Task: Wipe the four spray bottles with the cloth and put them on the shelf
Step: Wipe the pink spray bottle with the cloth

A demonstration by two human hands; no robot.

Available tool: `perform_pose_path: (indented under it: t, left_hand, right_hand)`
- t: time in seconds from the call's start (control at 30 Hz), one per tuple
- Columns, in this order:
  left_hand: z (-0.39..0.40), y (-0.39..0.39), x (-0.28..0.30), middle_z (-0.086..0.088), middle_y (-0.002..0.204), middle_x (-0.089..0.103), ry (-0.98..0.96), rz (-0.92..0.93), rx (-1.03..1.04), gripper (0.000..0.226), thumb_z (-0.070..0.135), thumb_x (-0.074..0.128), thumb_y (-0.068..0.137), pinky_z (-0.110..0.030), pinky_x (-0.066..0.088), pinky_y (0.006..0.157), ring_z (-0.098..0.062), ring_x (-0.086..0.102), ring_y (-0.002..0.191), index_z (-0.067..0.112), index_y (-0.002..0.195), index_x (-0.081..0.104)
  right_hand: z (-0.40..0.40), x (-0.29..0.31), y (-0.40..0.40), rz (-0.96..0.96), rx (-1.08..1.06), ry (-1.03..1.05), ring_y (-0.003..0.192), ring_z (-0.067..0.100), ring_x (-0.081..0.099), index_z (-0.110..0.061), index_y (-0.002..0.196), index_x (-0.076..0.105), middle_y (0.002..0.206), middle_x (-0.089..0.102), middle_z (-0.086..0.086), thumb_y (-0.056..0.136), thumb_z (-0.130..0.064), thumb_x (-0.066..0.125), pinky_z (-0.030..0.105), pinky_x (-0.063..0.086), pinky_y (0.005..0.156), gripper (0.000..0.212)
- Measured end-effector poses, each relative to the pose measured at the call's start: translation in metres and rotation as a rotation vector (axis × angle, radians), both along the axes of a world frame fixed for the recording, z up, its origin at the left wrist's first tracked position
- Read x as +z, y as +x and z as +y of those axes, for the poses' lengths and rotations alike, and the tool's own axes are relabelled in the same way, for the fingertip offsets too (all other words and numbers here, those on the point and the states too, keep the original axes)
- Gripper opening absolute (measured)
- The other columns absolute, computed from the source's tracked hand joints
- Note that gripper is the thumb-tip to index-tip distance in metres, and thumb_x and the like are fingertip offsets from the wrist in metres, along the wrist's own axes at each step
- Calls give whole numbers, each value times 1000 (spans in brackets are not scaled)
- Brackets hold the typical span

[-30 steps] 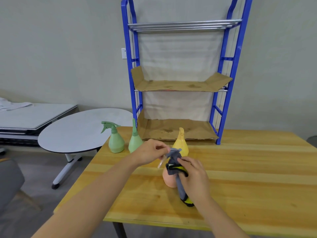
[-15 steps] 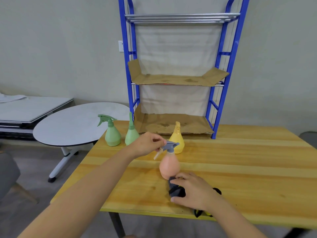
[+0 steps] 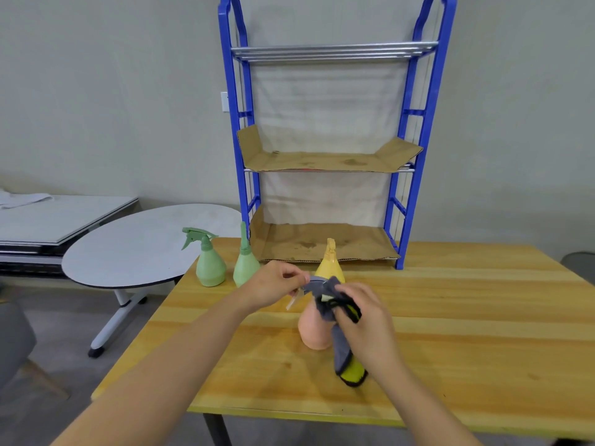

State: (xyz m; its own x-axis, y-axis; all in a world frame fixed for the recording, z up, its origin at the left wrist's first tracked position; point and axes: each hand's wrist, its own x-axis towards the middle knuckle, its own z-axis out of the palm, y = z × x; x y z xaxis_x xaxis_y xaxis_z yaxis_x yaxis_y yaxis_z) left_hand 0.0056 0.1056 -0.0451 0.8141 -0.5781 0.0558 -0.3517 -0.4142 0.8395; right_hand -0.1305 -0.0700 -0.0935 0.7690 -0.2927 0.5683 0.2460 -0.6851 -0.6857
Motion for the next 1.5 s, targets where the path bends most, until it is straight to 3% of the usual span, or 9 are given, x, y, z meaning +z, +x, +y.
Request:
perform_pose_path:
  t: [0.2, 0.3, 0.53, 0.67, 0.87, 1.0, 1.27, 1.43, 1.5]
  left_hand:
    - [-7, -8, -8, 0, 79, 75, -140, 62, 53, 27, 29, 66, 96, -43, 59, 90, -14, 66, 73, 9, 84, 79]
    - [-5, -8, -12, -4, 70, 67, -155, 38, 49, 35, 32, 65, 97, -43, 57, 83, -14, 61, 68, 5, 79, 75]
    - [-2, -10, -12, -7, 84, 75, -36, -69, 65, 34, 45, 62, 96, -42, 56, 87, -26, 72, 86, 18, 83, 79]
    - [-4, -16, -16, 16, 80, 74, -30, -76, 43, 15, 50, 68, 91, -23, 55, 75, -4, 69, 78, 39, 98, 75]
    - [-15, -14, -43, 14, 60, 56, -2, -222, 136, 15, 29, 78, 84, -27, 40, 58, -4, 49, 56, 26, 83, 63]
    - [-17, -13, -49, 4, 65, 58, -26, -247, 145, 18, 26, 77, 83, -29, 39, 58, -8, 49, 59, 21, 77, 61]
    - [-15, -17, -49, -10, 82, 70, -95, -124, 177, 17, 32, 76, 85, -46, 53, 73, -30, 66, 80, 19, 85, 66]
    - [1, -31, -74, 8, 122, 68, -248, 148, 156, 57, 28, 86, 79, -29, 56, 93, -8, 64, 115, 29, 128, 58]
    - [7, -43, -95, 8, 133, 59, -195, 240, 141, 68, 26, 88, 77, -20, 58, 80, -4, 58, 118, 30, 133, 49]
  right_hand:
    - [31, -5, 22, -65, -33, 39, 107, 6, 56, -13, 112, 66, 113, 56, -12, 79, -3, 73, 23, 47, 94, 35]
    - [34, -15, 23, -96, 3, -24, 106, 8, 56, -13, 107, 68, 110, 58, -14, 77, 1, 74, 13, 42, 93, 34]
    - [2, -8, 30, -92, -123, 94, 97, 7, 61, -16, 98, 70, 101, 64, -12, 78, 2, 70, 12, 44, 84, 27]
    - [-12, 12, 29, -115, -136, 165, 100, 2, 60, -20, 103, 71, 104, 65, -15, 82, -3, 70, 16, 46, 86, 27]
    - [-3, 62, 45, -83, 46, -191, 101, 10, 56, -15, 106, 69, 106, 65, -5, 81, -5, 68, 21, 43, 89, 27]
    - [-3, 65, 59, 69, 103, -345, 97, 15, 54, -12, 99, 70, 101, 65, -1, 77, -1, 65, 21, 39, 84, 25]
    - [-49, 41, 52, 190, -117, -212, 94, 17, 60, -13, 101, 72, 95, 66, -2, 81, -3, 66, 12, 35, 70, 24]
    - [-55, 37, 26, 110, -180, -41, 95, 9, 55, -13, 111, 66, 104, 60, -6, 85, -8, 70, 7, 36, 74, 27]
    - [-58, 34, 17, 120, -174, -6, 92, 8, 56, -15, 110, 66, 102, 60, -7, 84, -9, 70, 7, 37, 73, 27]
